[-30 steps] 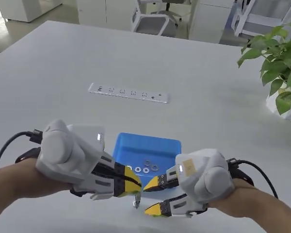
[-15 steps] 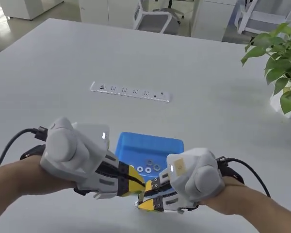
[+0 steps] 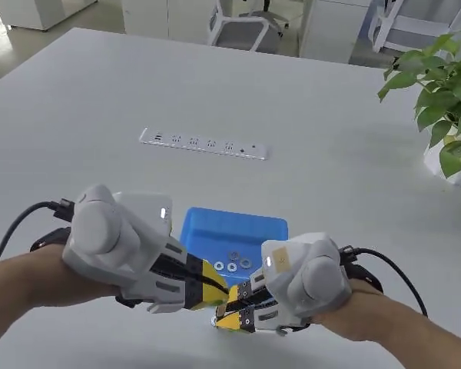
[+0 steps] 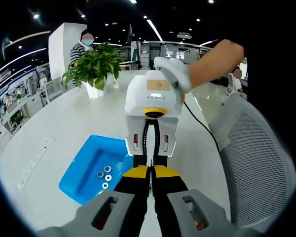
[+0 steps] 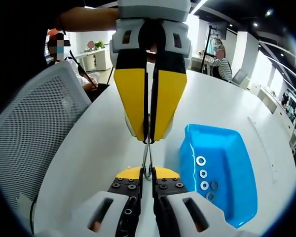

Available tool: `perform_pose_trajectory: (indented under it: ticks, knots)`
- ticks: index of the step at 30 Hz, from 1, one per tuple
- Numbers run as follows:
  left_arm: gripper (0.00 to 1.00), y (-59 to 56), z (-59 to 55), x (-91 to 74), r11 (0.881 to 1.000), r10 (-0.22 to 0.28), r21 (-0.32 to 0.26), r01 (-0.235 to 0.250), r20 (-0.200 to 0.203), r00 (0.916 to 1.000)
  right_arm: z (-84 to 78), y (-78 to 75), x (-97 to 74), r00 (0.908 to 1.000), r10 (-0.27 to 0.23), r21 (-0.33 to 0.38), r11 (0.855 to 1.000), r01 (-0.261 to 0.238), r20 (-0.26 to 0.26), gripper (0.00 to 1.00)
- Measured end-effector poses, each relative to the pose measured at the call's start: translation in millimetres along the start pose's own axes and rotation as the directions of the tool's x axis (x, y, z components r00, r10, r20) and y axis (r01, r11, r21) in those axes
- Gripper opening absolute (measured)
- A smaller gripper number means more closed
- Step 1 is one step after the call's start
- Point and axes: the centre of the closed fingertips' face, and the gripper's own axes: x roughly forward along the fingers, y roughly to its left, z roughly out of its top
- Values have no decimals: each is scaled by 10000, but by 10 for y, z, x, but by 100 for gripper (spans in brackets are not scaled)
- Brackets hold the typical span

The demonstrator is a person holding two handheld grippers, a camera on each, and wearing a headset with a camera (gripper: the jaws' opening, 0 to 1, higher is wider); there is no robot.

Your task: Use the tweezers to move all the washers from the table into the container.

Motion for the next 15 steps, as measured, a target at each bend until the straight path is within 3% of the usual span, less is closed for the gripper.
perform_pose_trajectory:
  ticks: [15]
  knots:
    - [5,4,-35,-16,10000,81,-1,-81,-188,9998,7,1,12,10000,24,91,10000,-23,-58,7]
